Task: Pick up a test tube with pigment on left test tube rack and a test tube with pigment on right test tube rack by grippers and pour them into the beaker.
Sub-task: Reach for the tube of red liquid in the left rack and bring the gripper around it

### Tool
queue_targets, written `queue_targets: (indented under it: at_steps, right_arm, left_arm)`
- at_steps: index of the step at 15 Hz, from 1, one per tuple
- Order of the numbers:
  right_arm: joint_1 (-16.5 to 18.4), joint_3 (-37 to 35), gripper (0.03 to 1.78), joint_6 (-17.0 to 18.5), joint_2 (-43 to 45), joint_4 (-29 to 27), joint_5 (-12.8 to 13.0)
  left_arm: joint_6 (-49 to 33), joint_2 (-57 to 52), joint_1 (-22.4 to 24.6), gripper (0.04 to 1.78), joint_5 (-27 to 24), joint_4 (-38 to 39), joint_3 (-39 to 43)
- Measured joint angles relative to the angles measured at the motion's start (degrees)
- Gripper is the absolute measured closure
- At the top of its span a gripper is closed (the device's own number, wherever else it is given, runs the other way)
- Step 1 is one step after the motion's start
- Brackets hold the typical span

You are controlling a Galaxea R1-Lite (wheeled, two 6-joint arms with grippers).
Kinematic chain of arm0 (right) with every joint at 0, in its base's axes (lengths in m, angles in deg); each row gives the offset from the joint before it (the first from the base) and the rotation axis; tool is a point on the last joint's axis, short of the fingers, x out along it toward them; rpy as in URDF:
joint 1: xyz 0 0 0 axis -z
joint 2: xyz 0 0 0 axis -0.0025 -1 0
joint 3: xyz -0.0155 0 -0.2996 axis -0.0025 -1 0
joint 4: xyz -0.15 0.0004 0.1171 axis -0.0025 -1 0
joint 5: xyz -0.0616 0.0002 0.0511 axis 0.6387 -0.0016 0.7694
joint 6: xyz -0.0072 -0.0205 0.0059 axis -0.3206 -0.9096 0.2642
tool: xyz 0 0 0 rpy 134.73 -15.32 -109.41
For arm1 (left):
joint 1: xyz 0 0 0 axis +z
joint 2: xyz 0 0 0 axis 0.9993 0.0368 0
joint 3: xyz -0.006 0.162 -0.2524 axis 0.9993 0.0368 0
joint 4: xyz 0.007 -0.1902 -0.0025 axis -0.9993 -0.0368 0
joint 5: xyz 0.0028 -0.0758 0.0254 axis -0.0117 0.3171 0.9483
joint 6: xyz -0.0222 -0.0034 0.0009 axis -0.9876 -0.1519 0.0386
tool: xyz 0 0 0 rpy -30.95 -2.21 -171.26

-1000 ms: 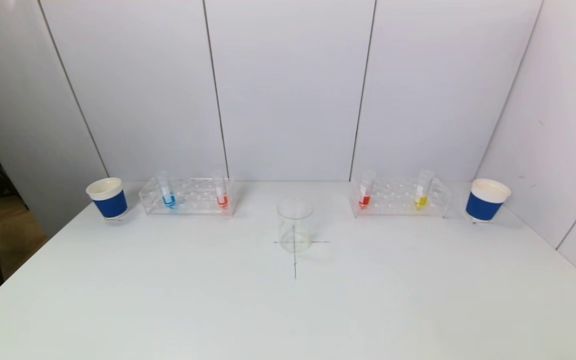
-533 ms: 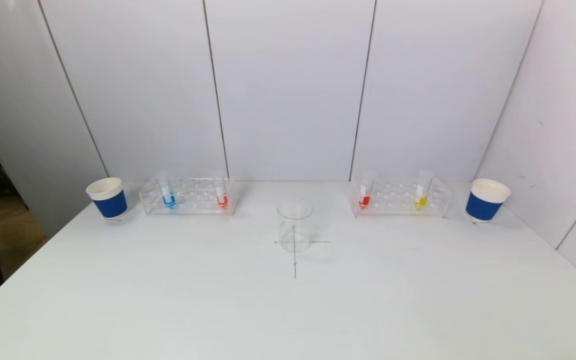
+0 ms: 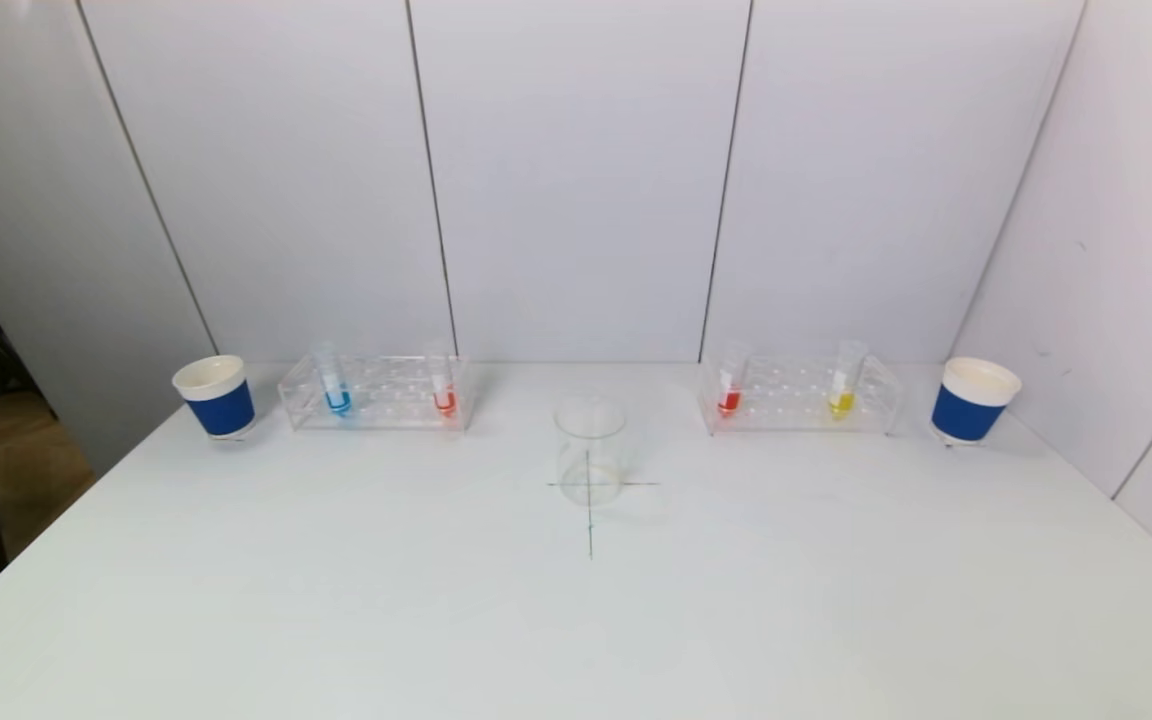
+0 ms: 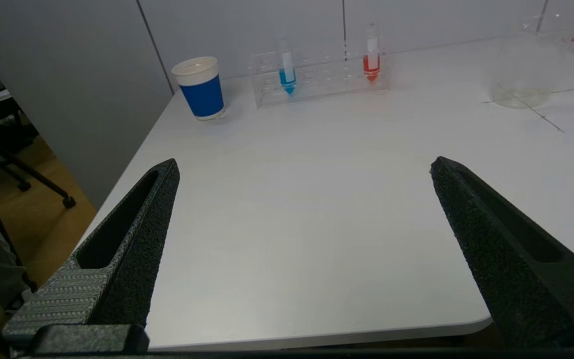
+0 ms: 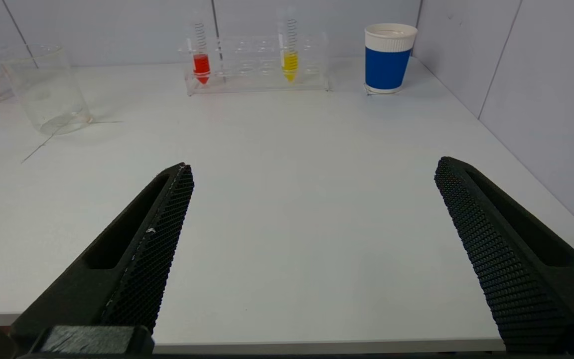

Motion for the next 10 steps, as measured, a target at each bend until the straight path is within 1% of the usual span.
queue_targets:
  at_steps: [2, 5, 6, 8, 10]
  right_arm:
    - [0.0, 0.0, 0.05, 0.0, 0.0, 0.0, 0.0]
    - [0.0, 0.0, 0.05, 0.0, 0.0, 0.0, 0.0]
    - [0.0, 0.0, 0.05, 0.0, 0.0, 0.0, 0.0]
    - [0.0, 0.0, 0.05, 0.0, 0.0, 0.0, 0.0]
    - [0.0, 0.0, 0.05, 0.0, 0.0, 0.0, 0.0]
  left_arm:
    - [0.1, 5.9, 0.0, 0.06, 0.0, -0.9, -7.9]
    - [0.3, 19.4, -0.1, 0.06, -0.3, -0.8, -19.6]
    - [0.2, 24.4, -0.2, 0.06, -1.0, 0.2, -22.7]
    - [0.0, 33.2, -0.3, 0.06, -2.7, 4.7, -26.3]
    - [-0.1, 41.0, -0.9, 0.06, -4.8, 11.5, -28.0]
